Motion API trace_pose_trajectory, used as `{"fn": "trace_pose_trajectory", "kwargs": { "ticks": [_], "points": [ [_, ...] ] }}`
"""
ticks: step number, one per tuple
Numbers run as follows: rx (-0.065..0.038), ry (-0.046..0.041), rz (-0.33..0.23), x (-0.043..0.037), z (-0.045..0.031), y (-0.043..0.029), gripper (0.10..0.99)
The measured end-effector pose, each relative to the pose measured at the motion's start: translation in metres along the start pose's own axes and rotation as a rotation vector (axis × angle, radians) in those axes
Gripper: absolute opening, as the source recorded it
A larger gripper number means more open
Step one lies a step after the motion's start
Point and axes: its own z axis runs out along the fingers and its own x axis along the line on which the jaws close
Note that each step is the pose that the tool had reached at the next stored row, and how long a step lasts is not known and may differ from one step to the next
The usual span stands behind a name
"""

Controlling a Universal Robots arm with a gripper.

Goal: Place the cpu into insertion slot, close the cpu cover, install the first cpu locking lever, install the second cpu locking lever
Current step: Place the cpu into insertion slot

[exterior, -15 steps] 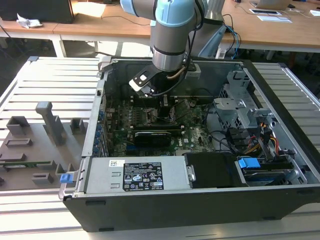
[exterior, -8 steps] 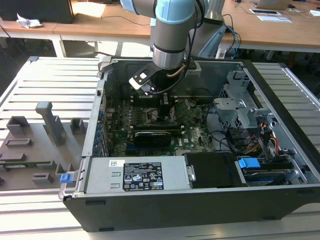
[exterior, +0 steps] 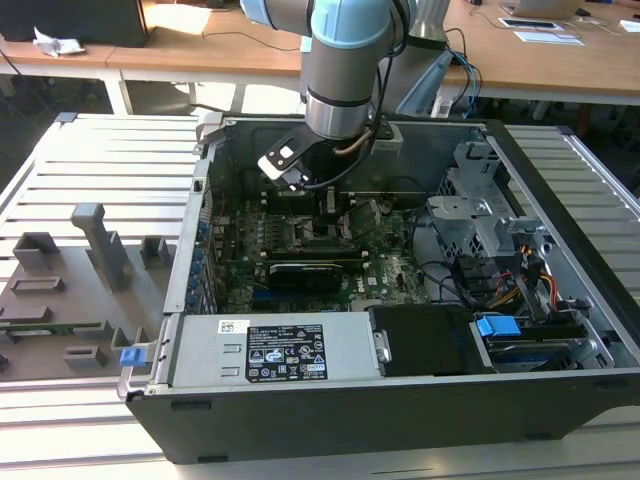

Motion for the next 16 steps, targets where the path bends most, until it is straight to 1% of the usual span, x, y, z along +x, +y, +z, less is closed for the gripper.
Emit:
{"fn": "trace_pose_trajectory", "kwargs": {
  "ticks": [1, 2, 4, 12, 14, 15, 16],
  "points": [
    [0.000, 0.0000, 0.000, -0.0010, 0.0000, -0.0002, 0.231],
    [0.000, -0.0001, -0.001, -0.0022, 0.0001, -0.0009, 0.110],
    [0.000, 0.0000, -0.005, -0.0033, 0.0002, -0.0025, 0.106],
    [0.002, -0.0001, -0.008, -0.0034, 0.0023, -0.0021, 0.106],
    [0.003, 0.0005, -0.008, -0.0034, 0.0024, 0.0031, 0.106],
    [0.005, 0.0005, -0.008, -0.0035, 0.0022, 0.0081, 0.106],
    [0.006, 0.0005, -0.008, -0.0036, 0.0021, 0.0112, 0.106]
  ]
}}
